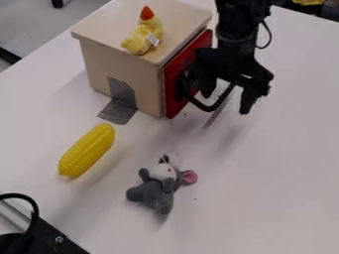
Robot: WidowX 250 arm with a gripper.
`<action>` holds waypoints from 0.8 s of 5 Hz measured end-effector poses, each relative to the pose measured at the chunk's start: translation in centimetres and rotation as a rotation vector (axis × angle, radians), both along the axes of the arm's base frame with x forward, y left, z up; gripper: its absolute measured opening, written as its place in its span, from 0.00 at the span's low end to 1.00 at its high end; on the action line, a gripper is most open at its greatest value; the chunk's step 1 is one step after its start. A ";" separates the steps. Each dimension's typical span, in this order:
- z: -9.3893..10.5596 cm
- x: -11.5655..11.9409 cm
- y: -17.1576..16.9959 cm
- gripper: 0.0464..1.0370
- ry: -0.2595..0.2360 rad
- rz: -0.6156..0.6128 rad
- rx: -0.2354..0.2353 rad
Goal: Open the drawer
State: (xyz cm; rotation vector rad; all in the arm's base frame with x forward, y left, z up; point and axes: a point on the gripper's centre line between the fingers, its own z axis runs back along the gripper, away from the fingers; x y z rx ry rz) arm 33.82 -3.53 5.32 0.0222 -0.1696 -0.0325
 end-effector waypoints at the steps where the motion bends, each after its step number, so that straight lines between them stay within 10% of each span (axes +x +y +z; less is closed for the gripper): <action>1: -0.3 1.7 -0.3 0.96 -0.005 0.002 -0.008; 2: -2.3 1.9 -0.3 0.91 0.042 0.002 0.001; 4: -3.4 1.9 0.0 0.39 0.061 0.004 0.018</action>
